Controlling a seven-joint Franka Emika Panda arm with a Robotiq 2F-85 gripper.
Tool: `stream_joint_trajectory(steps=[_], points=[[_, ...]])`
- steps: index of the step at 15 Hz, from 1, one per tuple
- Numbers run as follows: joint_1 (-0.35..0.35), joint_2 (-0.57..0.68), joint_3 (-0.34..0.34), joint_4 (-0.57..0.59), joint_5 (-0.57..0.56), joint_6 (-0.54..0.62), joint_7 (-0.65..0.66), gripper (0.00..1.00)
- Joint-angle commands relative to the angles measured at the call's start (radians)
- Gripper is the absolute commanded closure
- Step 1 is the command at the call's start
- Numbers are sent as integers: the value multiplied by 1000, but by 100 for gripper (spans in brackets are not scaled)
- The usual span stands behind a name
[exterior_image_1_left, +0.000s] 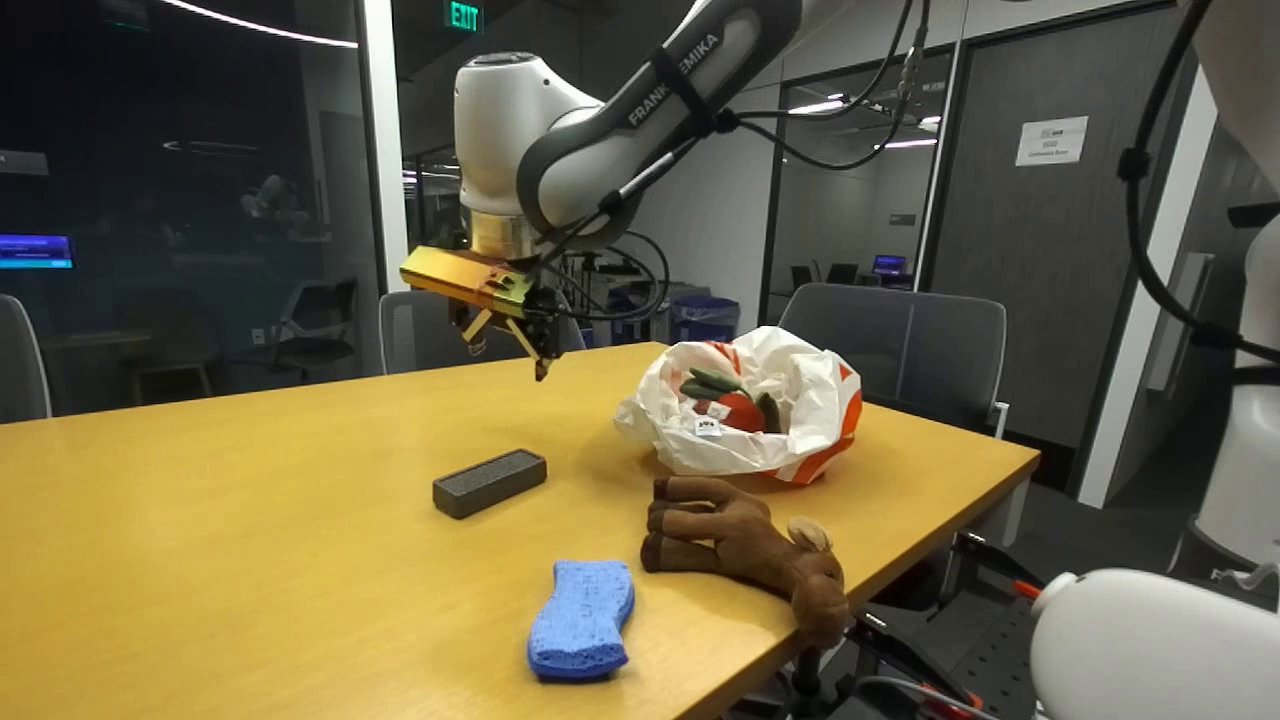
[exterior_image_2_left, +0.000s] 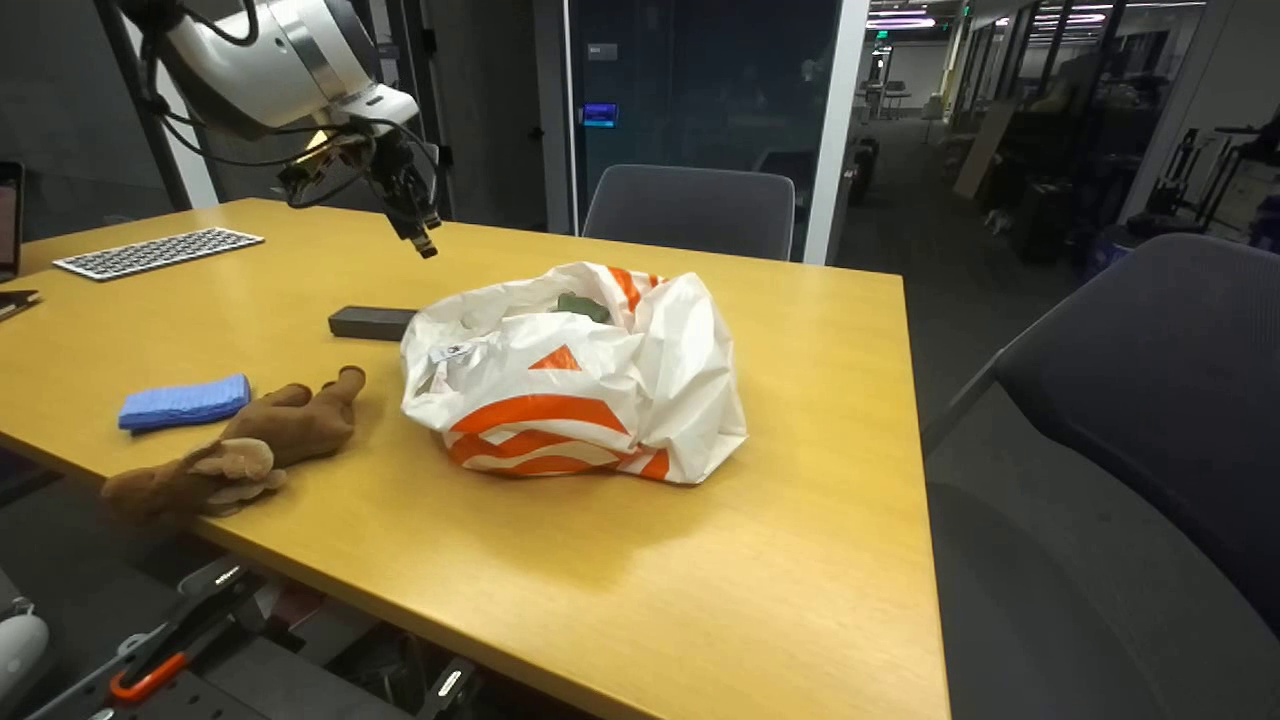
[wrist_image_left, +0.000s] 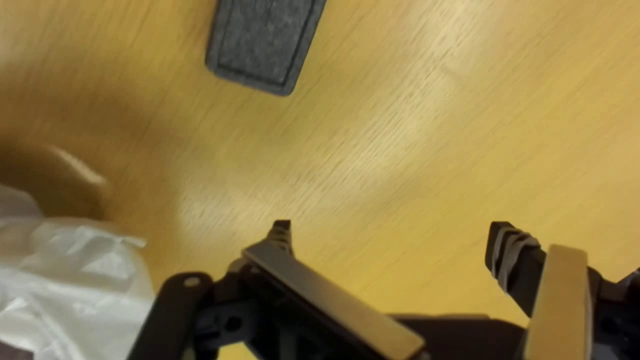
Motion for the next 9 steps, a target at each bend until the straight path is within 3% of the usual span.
stream_joint_trajectory(steps=[1, 6, 9], points=[[-23, 60, 37, 51, 247, 65, -220, 0], [-43, 65, 103, 43, 638, -57, -527, 0], [-12, 98, 57, 70, 707, -122, -581, 0]])
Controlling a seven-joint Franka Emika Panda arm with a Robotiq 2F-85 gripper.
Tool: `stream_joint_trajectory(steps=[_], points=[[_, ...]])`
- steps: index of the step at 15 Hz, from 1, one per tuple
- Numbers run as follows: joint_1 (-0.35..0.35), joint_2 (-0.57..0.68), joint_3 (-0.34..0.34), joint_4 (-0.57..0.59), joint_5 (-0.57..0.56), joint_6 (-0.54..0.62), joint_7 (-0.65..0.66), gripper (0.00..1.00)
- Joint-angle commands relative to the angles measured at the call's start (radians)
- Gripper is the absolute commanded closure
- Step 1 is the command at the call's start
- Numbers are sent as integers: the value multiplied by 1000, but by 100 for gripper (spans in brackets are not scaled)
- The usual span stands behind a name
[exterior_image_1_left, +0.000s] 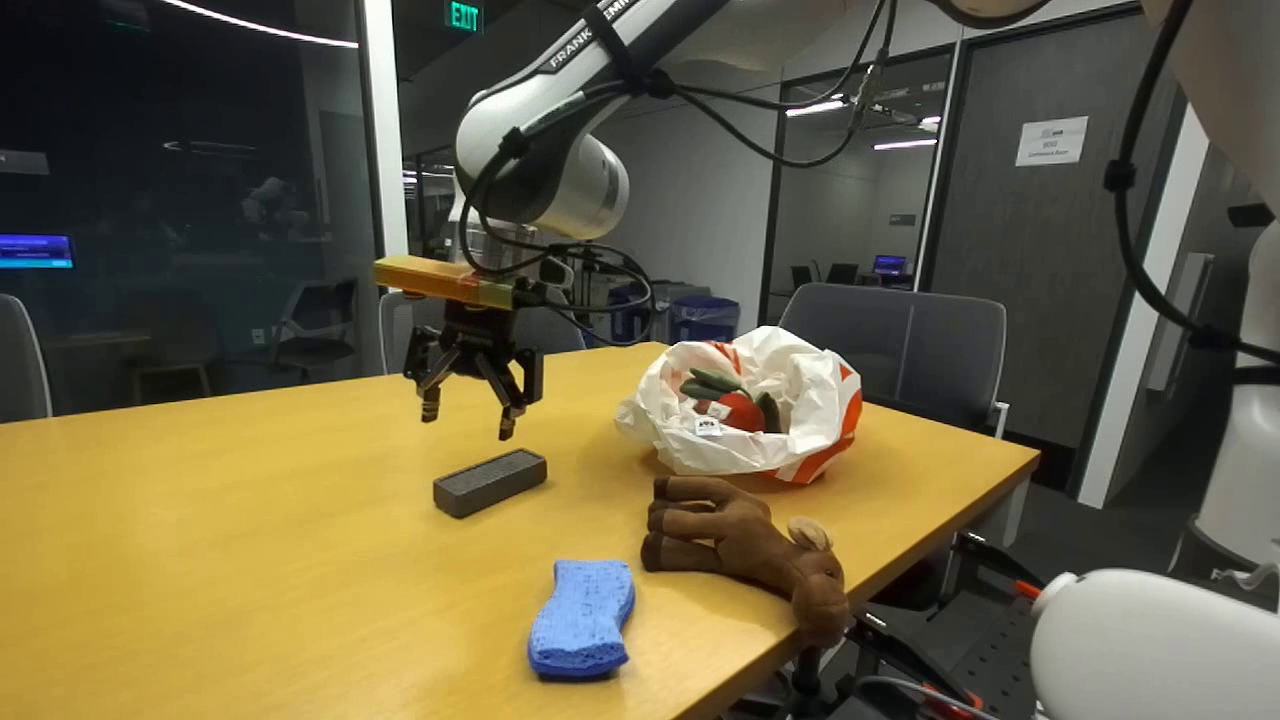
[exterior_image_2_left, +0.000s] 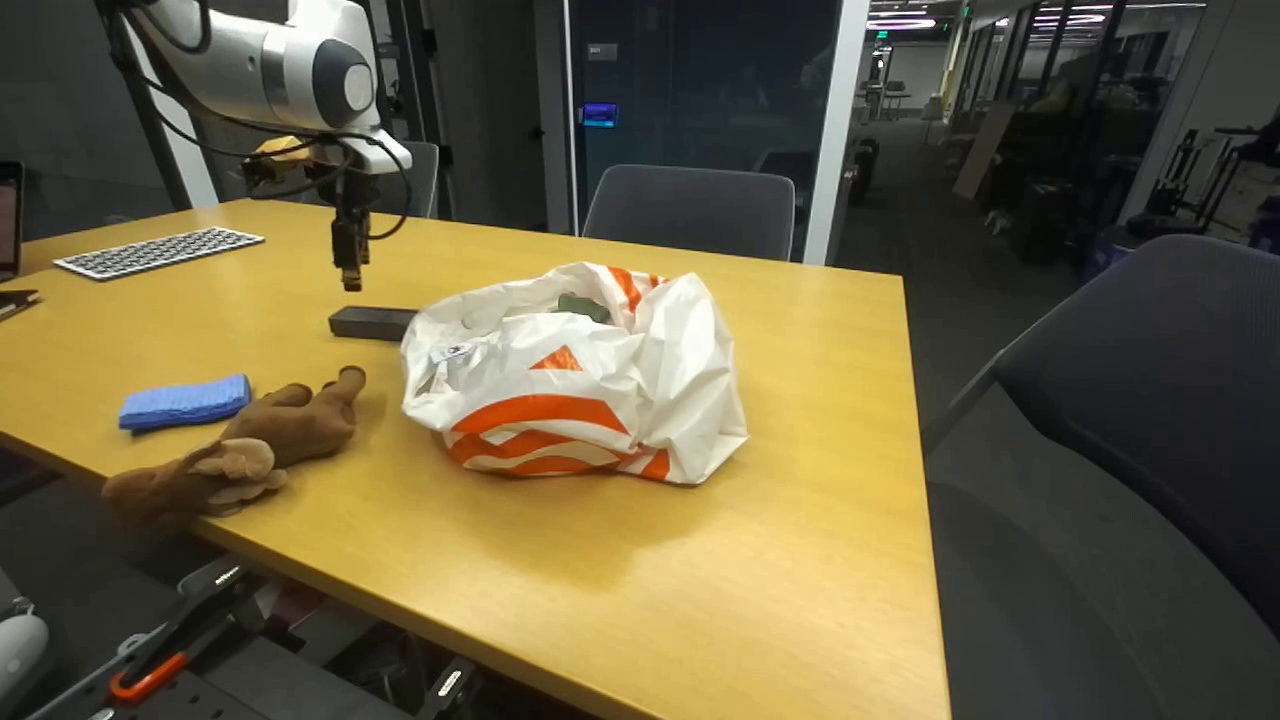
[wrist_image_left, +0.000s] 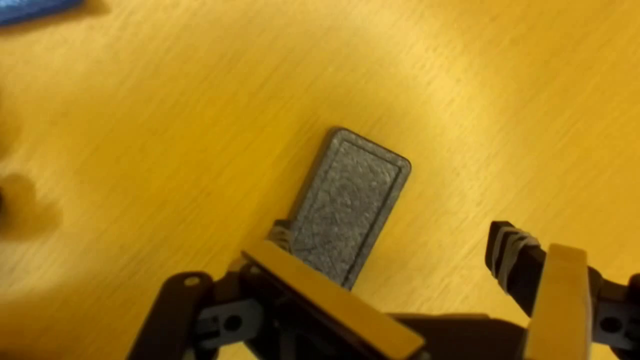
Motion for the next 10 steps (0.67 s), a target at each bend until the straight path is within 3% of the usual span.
stream_joint_trajectory(steps=[1, 6, 10], points=[[15, 39, -33, 51, 70, -72, -71, 0], [39, 80, -88, 61, 57, -23, -61, 0], [41, 110, -102, 87, 72, -66, -49, 0]])
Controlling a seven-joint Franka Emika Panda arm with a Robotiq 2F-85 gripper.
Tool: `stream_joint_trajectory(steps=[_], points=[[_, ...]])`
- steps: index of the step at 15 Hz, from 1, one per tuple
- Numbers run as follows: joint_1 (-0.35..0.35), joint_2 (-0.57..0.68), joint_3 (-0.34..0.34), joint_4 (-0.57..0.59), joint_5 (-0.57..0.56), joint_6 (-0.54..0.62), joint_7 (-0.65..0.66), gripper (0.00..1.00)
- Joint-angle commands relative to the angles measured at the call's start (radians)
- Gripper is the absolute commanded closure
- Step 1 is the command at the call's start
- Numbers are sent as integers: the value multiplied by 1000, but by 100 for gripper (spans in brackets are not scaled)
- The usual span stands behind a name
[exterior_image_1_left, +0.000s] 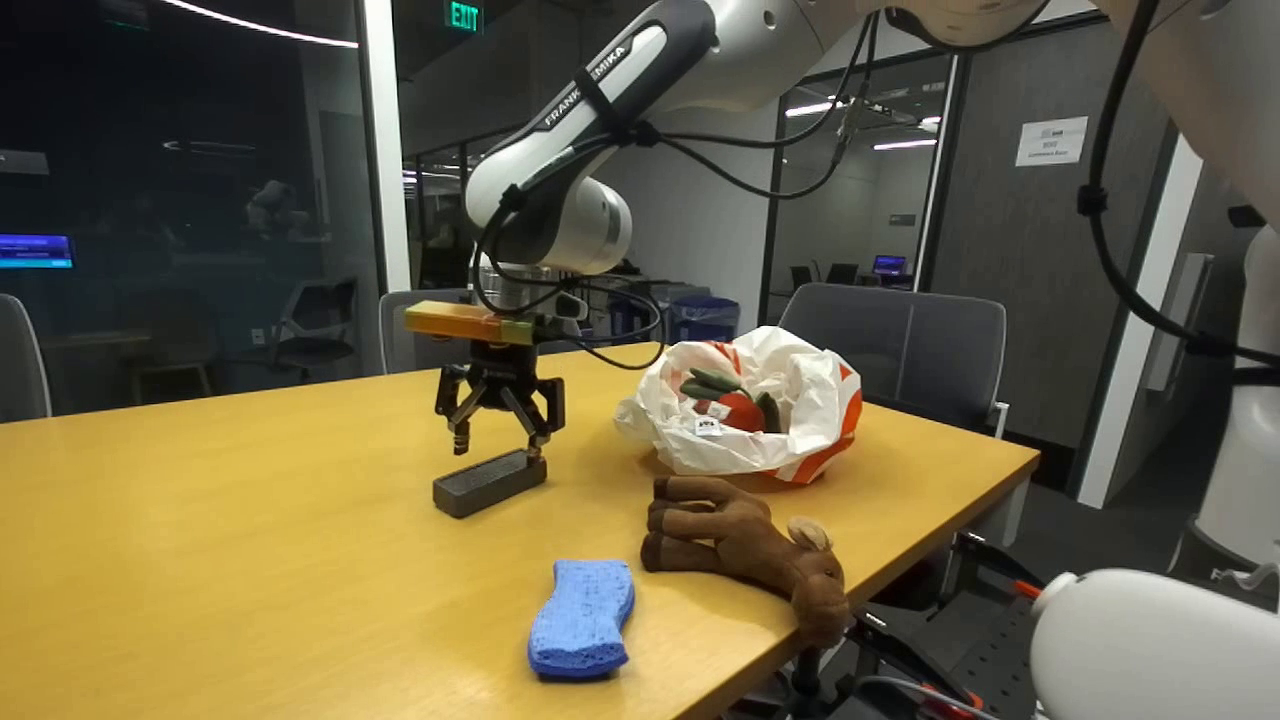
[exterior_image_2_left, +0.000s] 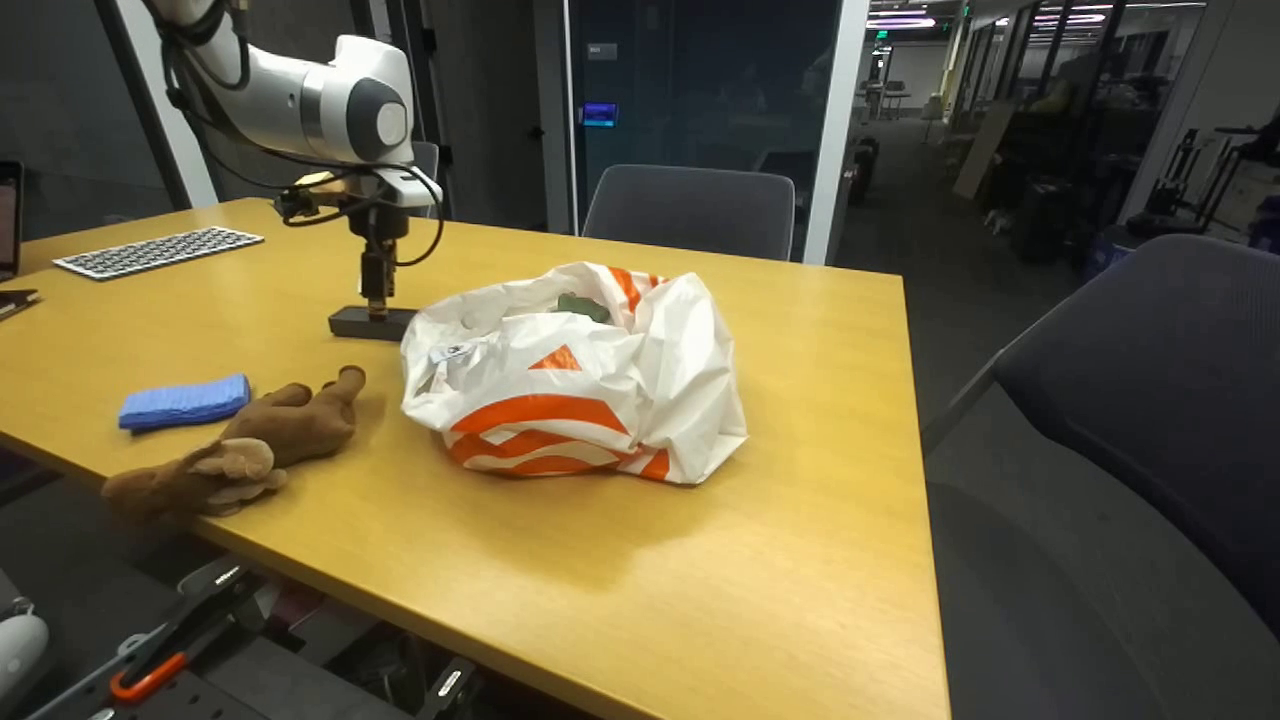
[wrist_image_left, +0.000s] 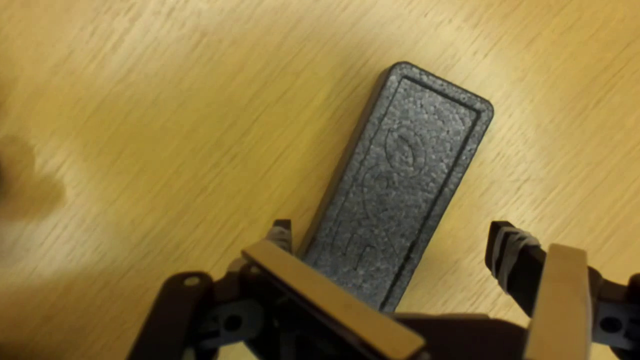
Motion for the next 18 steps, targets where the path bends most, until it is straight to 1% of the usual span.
stream_joint_trajectory(steps=[1, 2, 3, 5, 6, 8, 9, 14, 15, 16, 18], points=[[19, 36, -21, 52, 26, -26, -5, 0], [21, 42, -25, 56, 24, -27, 0, 25], [20, 47, -24, 60, 26, -23, -2, 27], [21, 51, -25, 61, 25, -16, -4, 42], [20, 49, -23, 61, 27, -14, -7, 51], [19, 41, -24, 56, 29, -11, -3, 65], [26, 18, -33, 40, 15, -10, 6, 68], [64, -132, -88, -78, -32, 43, 104, 68], [80, -166, -106, -103, -60, 48, 143, 68], [102, -211, -132, -144, -105, 63, 206, 68], [129, -290, -160, -217, -191, 67, 350, 68]])
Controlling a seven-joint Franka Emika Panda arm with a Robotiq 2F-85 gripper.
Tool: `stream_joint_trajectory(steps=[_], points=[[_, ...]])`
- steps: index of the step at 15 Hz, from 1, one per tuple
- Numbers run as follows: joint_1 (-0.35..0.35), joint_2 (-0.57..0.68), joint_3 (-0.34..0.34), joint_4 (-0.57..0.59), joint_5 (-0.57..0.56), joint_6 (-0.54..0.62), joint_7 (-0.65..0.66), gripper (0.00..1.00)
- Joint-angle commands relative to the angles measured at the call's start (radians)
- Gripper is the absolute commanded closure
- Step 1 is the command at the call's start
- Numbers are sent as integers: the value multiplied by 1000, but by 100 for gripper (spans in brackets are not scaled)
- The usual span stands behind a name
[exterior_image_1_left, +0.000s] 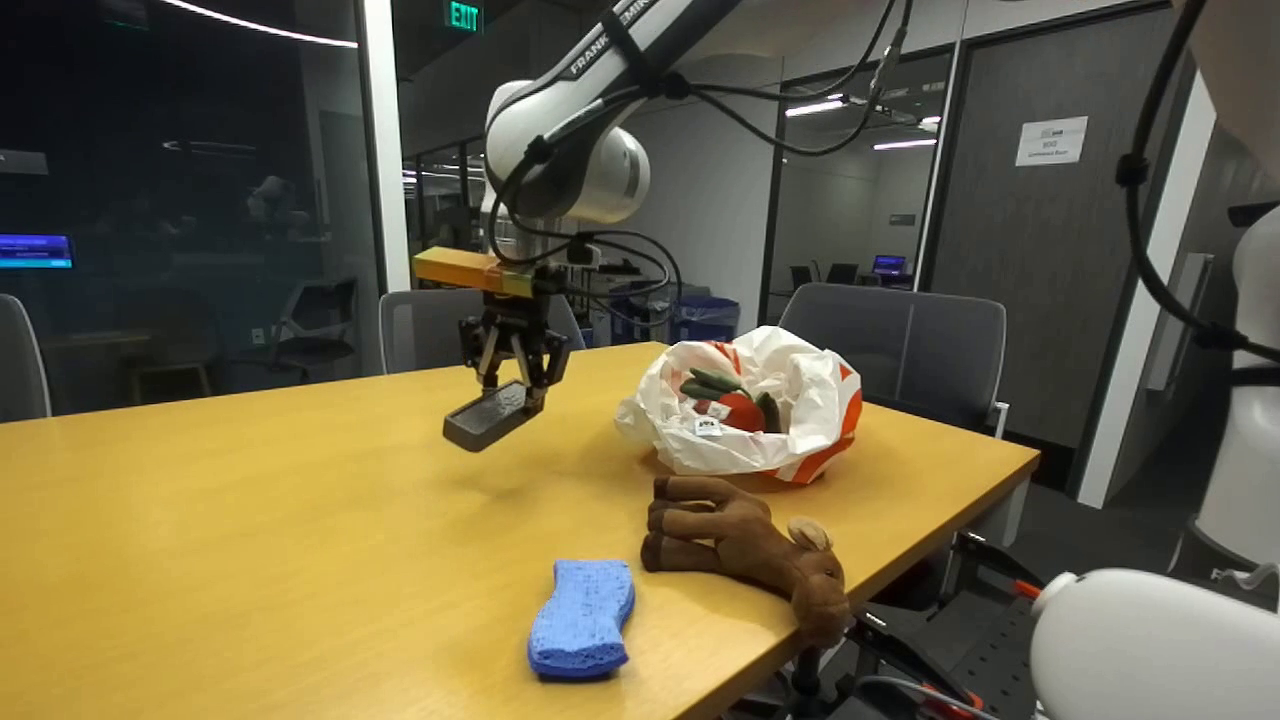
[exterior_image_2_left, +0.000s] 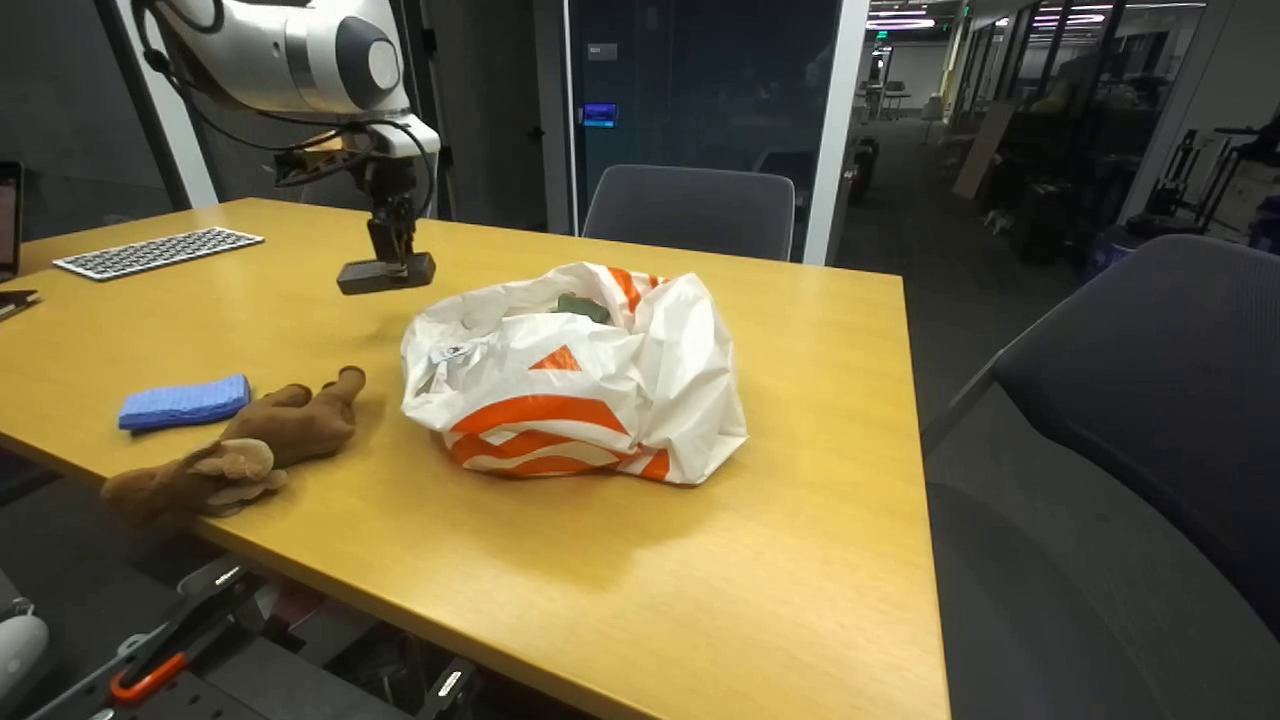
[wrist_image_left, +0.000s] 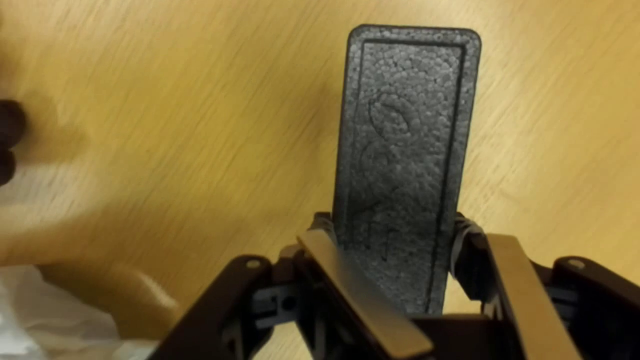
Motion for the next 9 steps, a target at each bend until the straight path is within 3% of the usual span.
stream_joint_trajectory(steps=[1, 2, 5, 9], points=[[63, -191, -61, -192, -145, 35, 254, 68], [65, -228, -63, -229, -188, 24, 331, 68], [161, -325, -142, -379, -244, 41, 549, 68], [214, -405, -166, -482, -330, -30, 838, 68]])
